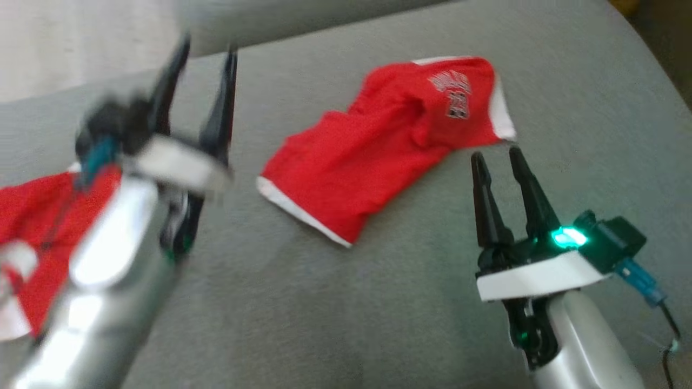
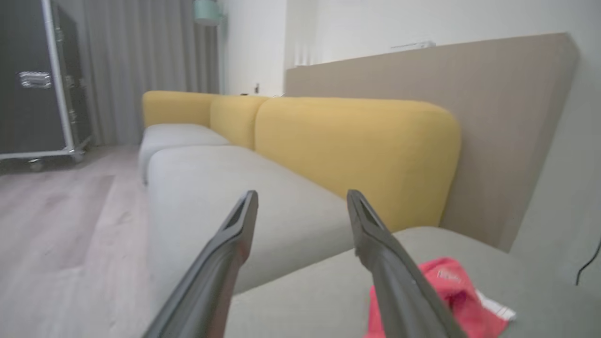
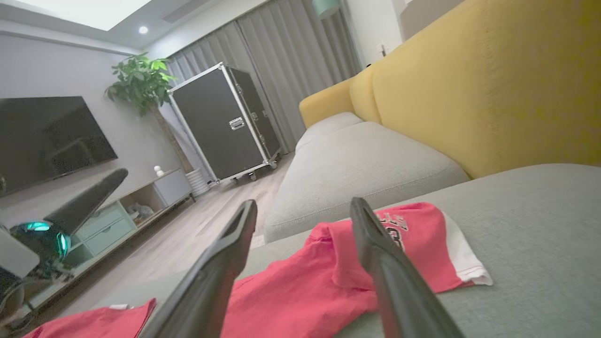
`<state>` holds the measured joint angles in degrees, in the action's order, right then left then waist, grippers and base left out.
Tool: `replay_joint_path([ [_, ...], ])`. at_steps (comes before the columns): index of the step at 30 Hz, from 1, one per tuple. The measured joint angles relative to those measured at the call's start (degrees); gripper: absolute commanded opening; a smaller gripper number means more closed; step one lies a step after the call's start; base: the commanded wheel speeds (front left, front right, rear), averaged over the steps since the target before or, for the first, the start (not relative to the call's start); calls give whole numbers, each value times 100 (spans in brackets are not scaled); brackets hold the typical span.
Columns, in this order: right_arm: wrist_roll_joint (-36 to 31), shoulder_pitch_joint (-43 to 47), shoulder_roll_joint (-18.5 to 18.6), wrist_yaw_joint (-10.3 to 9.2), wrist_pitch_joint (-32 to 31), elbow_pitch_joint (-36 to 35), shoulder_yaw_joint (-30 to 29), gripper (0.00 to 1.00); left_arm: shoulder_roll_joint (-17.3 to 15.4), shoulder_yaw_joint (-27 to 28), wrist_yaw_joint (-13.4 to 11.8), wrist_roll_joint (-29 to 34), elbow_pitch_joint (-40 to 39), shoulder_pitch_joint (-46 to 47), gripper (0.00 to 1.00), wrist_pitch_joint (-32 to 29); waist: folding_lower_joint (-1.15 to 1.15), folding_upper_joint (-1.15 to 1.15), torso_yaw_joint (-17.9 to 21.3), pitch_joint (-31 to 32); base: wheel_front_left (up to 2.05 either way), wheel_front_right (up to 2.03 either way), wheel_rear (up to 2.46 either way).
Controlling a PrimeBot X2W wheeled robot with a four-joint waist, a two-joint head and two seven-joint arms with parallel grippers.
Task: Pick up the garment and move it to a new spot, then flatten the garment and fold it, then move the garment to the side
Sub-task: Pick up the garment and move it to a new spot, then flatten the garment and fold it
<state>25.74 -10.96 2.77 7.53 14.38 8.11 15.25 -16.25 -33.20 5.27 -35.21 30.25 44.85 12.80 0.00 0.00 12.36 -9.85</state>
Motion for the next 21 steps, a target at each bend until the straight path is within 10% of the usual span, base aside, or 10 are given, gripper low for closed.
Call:
replay_joint_path([
  [12,-524,551,-2,0,0,202,-86,100,-66,761,-836,191,-1311,-3182,100,148,-2,0,-935,725,0,0,0],
  [21,-631,696,-2,0,0,261,-93,100,452,1511,-688,756,-1930,-4237,100,149,-1,0,-1212,927,0,0,0],
])
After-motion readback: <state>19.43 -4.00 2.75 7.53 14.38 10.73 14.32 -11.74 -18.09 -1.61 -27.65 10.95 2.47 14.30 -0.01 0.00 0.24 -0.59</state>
